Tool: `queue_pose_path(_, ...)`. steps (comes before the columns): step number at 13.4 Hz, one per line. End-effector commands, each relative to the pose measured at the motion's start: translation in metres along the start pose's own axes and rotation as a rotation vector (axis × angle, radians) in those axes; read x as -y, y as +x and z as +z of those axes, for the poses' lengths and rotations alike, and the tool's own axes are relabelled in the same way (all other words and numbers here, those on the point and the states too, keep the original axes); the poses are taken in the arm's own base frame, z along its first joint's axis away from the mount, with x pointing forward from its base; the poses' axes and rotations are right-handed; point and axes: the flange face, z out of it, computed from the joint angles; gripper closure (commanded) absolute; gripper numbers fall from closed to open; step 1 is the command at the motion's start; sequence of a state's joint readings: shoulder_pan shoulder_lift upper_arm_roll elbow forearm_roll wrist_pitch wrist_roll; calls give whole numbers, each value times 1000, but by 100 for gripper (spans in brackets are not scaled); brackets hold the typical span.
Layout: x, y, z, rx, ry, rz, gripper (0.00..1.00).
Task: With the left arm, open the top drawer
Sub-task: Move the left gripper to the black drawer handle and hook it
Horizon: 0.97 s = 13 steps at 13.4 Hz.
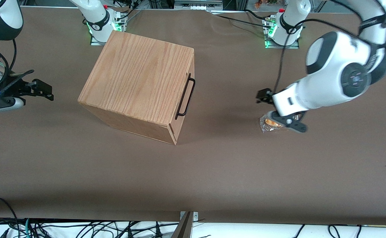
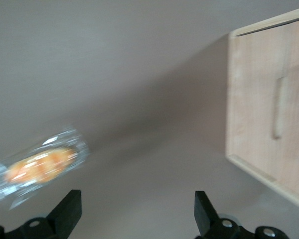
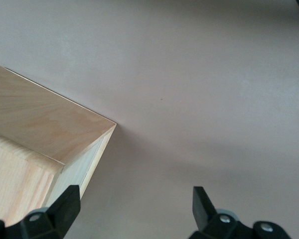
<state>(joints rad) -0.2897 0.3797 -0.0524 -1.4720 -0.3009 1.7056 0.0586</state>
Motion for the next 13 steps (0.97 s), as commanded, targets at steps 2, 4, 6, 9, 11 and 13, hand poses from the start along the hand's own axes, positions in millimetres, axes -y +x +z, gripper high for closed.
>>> queue_pose_path(2,-68,20,39,-24,-42,-28,0)
queue_pose_path(4,-93,24,53,-27,-140,-88,0)
queue_pose_path(6,-117,29,62,-41,-186,-82,0)
queue_pose_path(9,-146,29,77,-58,-188,-76,0)
queue_pose_path(11,-159,33,91,-63,-185,-88,0)
queue_pose_path(13,-167,37,103,-62,-184,-88,0)
